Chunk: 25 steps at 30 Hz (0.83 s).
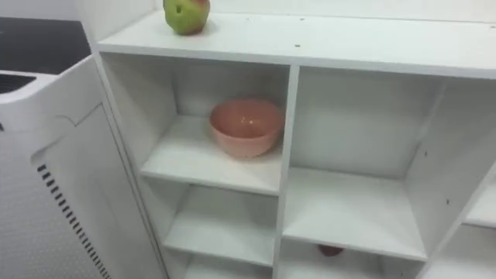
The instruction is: Arrange fruit in the closet
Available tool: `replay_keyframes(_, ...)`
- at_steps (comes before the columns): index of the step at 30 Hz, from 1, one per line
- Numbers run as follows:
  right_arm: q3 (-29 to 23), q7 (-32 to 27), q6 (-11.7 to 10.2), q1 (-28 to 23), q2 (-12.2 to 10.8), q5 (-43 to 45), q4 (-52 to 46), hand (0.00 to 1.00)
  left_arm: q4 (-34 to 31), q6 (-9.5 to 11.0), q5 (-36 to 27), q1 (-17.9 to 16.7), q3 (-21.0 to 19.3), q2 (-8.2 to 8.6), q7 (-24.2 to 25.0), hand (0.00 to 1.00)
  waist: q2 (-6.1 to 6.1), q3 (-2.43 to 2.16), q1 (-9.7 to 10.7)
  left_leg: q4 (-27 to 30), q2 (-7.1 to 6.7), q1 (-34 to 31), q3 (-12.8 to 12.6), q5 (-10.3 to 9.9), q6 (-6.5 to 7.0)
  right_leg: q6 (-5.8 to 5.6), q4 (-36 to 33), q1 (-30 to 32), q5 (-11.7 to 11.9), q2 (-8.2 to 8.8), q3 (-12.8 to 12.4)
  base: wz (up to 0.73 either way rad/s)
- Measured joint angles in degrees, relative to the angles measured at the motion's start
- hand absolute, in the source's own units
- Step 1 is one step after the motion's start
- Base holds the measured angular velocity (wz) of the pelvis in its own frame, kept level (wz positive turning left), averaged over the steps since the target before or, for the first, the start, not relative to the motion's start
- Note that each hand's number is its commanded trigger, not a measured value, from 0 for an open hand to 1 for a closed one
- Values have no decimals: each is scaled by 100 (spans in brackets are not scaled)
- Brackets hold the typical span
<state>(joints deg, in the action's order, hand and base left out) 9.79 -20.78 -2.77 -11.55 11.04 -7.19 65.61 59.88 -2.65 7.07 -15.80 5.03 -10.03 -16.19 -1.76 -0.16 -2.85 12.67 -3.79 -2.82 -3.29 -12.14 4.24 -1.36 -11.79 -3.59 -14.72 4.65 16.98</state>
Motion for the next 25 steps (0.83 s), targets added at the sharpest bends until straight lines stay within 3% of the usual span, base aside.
replay_keyframes(2, -60, 161, 84, -63, -50, -148, 68, 0, 1, -60, 46, -21, -180, 75, 12, 0, -19, 44, 5, -64, -6, 183, -3, 0, 0, -7, 25, -150, 4, -32, -156, -6)
replay_keyframes(6, -359, 521, 334, -102, -186, -176, 198, 0, 38, -278, 270, -22, -647, 284, 33, 0, 41, 24, 68, -124, 16, 398, -83, -17, -7, -7, 14, -255, 4, -59, -303, -11)
replay_keyframes(9, -562, 699, 479, -126, -233, -179, 359, 0, 216, -415, 268, -25, -836, 397, 92, 0, 90, 35, 127, -139, 26, 598, -141, -41, -21, -7, 25, -445, 4, -74, -417, -19)
replay_keyframes(12, -692, 790, 660, -215, -296, -138, 392, 0, 220, -449, 271, -13, -897, 436, 215, 0, 142, 39, 146, -134, 40, 719, -185, -67, -22, -7, 11, -559, 3, -80, -460, -12)
replay_keyframes(14, -727, 891, 665, -196, -311, -124, 471, 0, 227, -451, 271, -12, -961, 458, 286, 0, 147, 38, 140, -126, 50, 749, -240, -66, -22, -4, 1, -560, 4, -85, -522, -18)
replay_keyframes(25, -1033, 1206, 918, -12, -314, -140, 763, 0, 331, -503, 245, 20, -1213, 500, 591, 0, 65, 34, 211, -73, 49, 856, -372, -39, 20, 3, -58, -562, 1, -78, -740, -7)
